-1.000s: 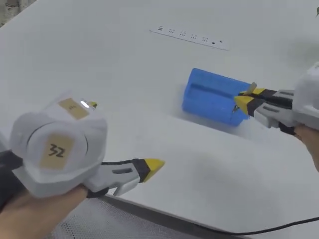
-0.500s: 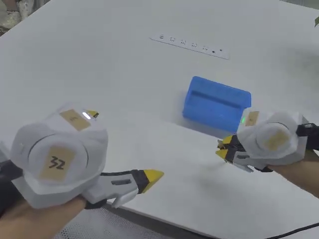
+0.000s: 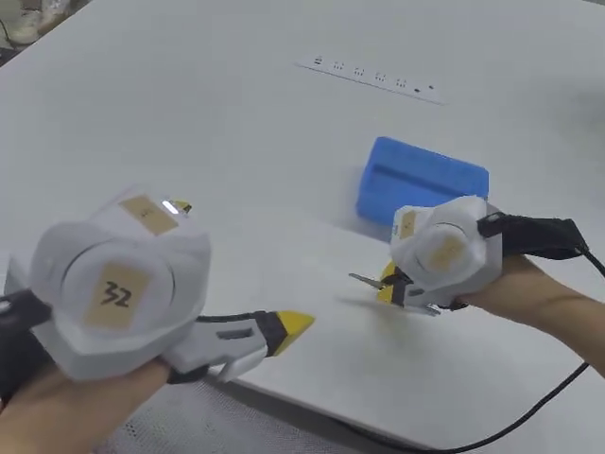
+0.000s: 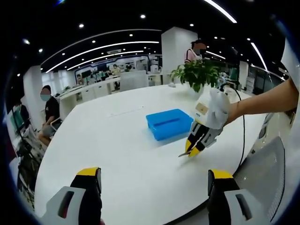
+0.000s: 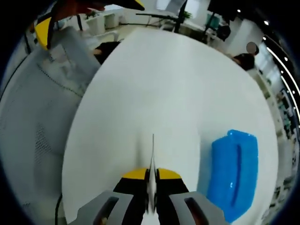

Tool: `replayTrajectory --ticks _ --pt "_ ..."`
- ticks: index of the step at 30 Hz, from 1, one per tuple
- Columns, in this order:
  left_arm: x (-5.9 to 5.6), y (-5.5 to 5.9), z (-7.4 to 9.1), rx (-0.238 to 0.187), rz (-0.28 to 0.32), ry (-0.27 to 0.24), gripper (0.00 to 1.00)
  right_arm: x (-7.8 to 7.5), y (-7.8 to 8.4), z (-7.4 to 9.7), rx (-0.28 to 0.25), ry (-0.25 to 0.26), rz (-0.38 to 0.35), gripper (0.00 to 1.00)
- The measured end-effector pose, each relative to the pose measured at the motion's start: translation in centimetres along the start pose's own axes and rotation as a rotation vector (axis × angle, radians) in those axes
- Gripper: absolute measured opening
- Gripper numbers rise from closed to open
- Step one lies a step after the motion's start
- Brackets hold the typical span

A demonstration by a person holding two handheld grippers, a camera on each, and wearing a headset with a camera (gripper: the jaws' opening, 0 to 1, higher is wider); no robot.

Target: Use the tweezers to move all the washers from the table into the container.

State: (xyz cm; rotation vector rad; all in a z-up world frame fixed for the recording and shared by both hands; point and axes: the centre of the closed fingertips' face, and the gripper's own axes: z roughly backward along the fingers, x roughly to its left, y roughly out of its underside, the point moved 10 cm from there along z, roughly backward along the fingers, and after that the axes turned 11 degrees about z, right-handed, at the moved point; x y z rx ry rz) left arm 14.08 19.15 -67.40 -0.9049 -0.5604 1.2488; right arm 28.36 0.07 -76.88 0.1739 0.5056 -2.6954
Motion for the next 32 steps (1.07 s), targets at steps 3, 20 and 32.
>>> replayTrajectory --ticks 3,20,32 --pt "-0.1 0.0 0.0 0.000 0.000 0.001 0.96 0.4 0.0 -0.6 0.032 -0.023 0.035 0.03" --pt "-0.6 -0.7 -0.2 0.003 -0.028 0.033 0.99 3.5 0.4 6.9 -0.302 0.245 -0.548 0.29" --pt "-0.6 -1.0 -0.4 0.010 0.037 0.069 0.99 10.3 2.7 12.0 -0.412 0.565 -0.948 0.72"
